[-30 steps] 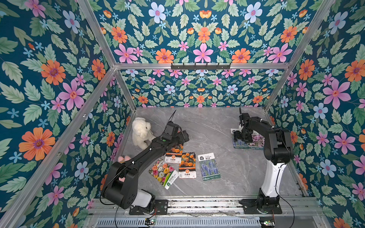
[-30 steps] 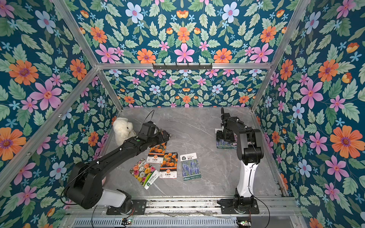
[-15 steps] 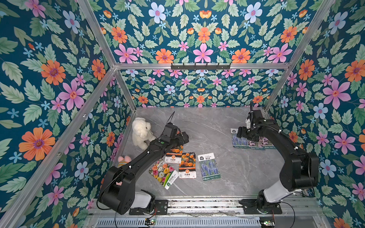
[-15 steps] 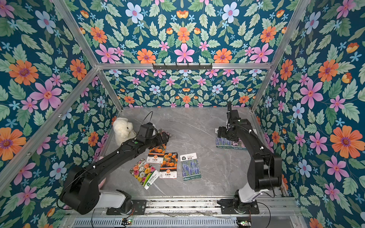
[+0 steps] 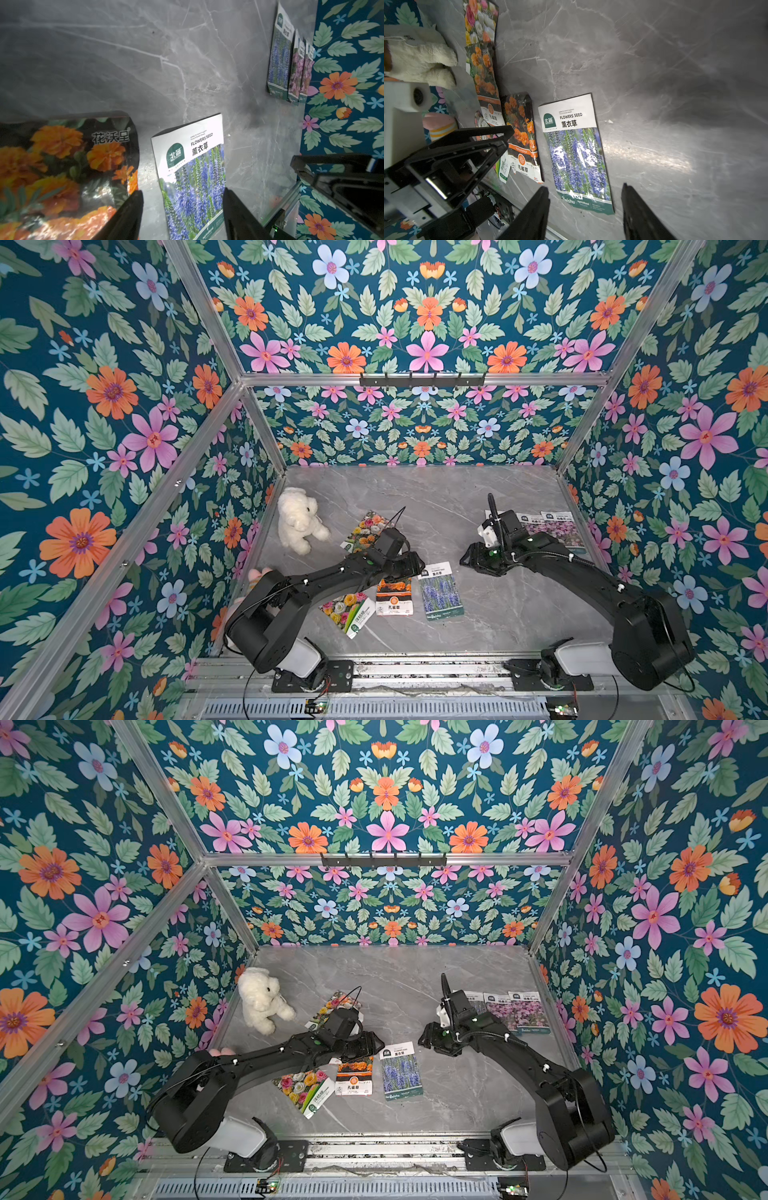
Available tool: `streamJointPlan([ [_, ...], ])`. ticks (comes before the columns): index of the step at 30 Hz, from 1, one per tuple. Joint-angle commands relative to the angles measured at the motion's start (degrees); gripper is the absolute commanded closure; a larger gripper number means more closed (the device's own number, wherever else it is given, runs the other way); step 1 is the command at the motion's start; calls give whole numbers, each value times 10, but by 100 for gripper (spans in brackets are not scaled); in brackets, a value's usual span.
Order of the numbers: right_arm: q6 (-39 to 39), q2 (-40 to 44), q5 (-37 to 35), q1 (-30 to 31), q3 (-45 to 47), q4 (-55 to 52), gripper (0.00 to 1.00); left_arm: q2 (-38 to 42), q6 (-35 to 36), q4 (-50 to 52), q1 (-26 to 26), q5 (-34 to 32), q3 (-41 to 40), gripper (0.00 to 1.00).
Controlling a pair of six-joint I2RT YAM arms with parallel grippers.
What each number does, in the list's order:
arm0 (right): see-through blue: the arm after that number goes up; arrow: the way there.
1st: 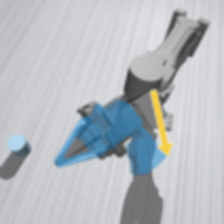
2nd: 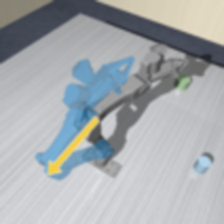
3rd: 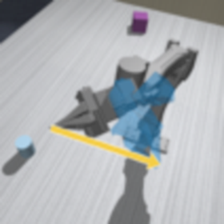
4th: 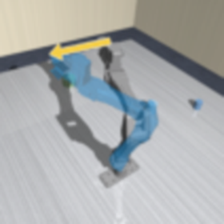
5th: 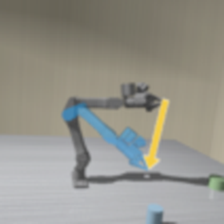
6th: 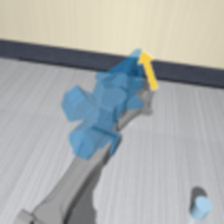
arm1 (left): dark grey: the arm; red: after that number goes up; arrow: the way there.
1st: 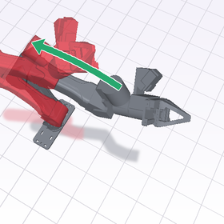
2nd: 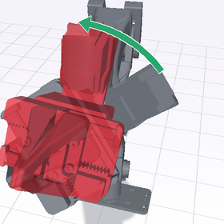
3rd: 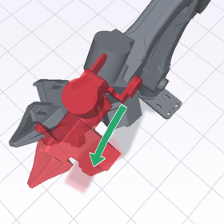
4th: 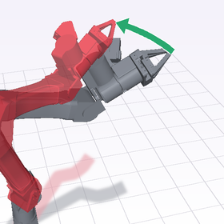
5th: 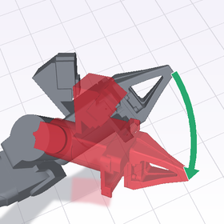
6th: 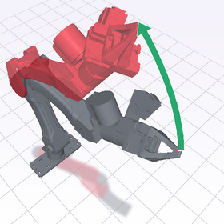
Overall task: Arrange the seed packets in a row
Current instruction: Pick up the seed packet from the center of the board.
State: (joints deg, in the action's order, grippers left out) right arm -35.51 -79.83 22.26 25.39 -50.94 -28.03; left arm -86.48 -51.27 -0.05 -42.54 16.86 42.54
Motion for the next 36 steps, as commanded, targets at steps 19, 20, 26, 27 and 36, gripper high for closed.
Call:
streamJointPlan([
  [19, -44, -147, -24, 62, -16, 68, 72, -27, -34, -86, -15, 40, -72, 69],
  [20, -44, -147, -26, 62, -16, 69, 72, -27, -32, -90, -15, 43, -72, 70],
  [26, -44, -180, -34, 62, -12, 69, 73, -39, -31, -109, -15, 58, -75, 72],
  [27, -45, -183, -37, 62, -11, 67, 73, -42, -31, -112, -15, 59, -75, 72],
  [36, -54, -195, -55, 62, -5, 56, 74, -70, -31, -144, -15, 68, -77, 69],
])
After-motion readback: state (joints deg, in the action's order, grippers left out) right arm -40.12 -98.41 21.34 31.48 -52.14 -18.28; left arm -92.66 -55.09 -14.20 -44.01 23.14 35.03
